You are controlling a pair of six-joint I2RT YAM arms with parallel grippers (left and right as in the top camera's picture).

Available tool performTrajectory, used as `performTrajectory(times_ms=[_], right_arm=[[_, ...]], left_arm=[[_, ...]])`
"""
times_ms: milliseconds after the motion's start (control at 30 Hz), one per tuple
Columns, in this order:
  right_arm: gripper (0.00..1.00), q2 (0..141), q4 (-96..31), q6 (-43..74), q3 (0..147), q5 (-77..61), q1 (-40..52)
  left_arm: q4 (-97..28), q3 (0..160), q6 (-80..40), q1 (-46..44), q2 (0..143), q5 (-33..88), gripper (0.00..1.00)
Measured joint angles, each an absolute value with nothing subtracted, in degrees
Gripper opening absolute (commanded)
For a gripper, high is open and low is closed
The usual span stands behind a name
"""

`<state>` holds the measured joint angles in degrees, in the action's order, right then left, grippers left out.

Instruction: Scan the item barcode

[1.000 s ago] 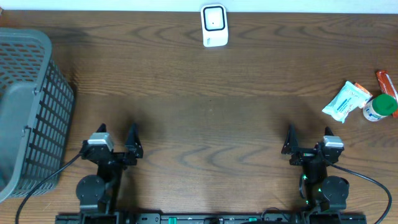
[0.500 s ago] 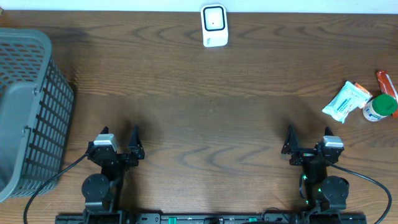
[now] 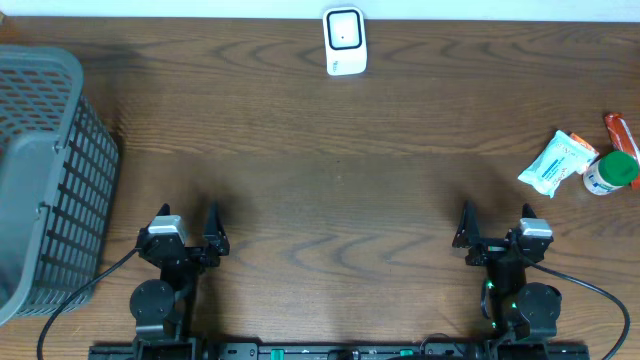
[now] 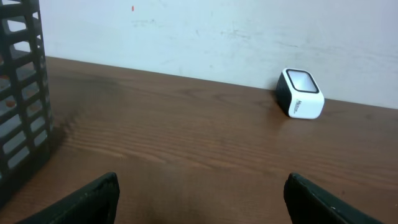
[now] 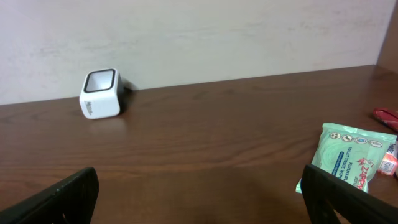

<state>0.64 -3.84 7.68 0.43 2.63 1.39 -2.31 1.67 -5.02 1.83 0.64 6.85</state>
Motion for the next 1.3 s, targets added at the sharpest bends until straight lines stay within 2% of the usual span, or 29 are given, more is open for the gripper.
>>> performTrajectory(times_ms=[1300], right_arm=[[0.99, 0.64, -3.86, 7.68, 0.40, 2.63, 1.39]], left_arm=[[-2.52, 1.67, -3.99, 1.83, 0.73, 4.51, 0.85]])
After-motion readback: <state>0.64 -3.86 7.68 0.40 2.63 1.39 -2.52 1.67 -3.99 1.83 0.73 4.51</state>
